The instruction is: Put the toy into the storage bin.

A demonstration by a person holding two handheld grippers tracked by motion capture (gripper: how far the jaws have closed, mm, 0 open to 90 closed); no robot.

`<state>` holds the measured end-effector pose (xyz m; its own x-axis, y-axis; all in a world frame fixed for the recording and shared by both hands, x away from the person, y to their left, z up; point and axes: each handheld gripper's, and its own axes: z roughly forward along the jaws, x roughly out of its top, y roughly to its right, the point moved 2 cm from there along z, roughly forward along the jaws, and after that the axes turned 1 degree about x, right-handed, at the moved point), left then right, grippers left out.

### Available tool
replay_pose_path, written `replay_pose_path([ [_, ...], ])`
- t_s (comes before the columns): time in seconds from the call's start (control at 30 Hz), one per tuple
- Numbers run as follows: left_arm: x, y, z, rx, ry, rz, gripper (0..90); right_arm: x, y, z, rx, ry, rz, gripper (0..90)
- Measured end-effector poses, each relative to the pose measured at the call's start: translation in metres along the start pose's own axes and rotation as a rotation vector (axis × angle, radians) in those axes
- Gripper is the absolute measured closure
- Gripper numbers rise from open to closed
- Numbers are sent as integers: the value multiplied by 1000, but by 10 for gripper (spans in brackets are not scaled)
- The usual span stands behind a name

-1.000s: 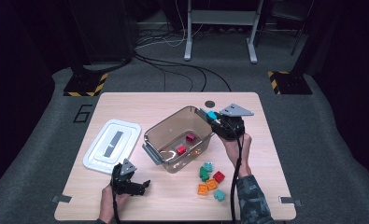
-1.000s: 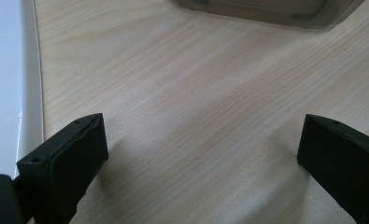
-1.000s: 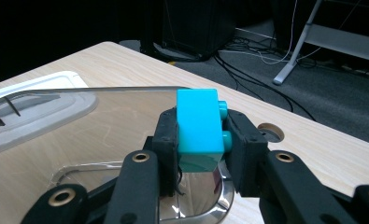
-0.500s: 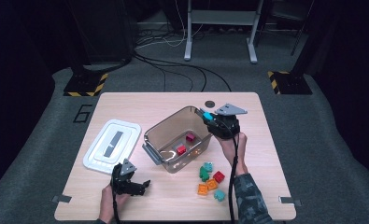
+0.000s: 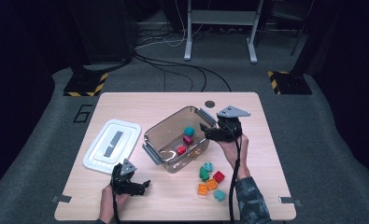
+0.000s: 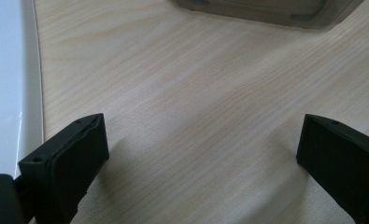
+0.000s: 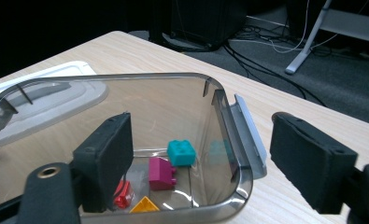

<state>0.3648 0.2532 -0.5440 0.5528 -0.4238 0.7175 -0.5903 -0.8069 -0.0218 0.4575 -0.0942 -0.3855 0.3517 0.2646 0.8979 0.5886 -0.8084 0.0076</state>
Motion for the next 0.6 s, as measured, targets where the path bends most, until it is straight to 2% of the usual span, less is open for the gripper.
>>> replay_pose_path([
  [0.27, 0, 0, 0, -1, 1, -3, 20, -13, -4, -21, 15, 0, 6, 123],
  [0.6, 0, 0, 0, -1, 0, 1, 19, -45, -9, -40, 26, -38, 37, 51],
])
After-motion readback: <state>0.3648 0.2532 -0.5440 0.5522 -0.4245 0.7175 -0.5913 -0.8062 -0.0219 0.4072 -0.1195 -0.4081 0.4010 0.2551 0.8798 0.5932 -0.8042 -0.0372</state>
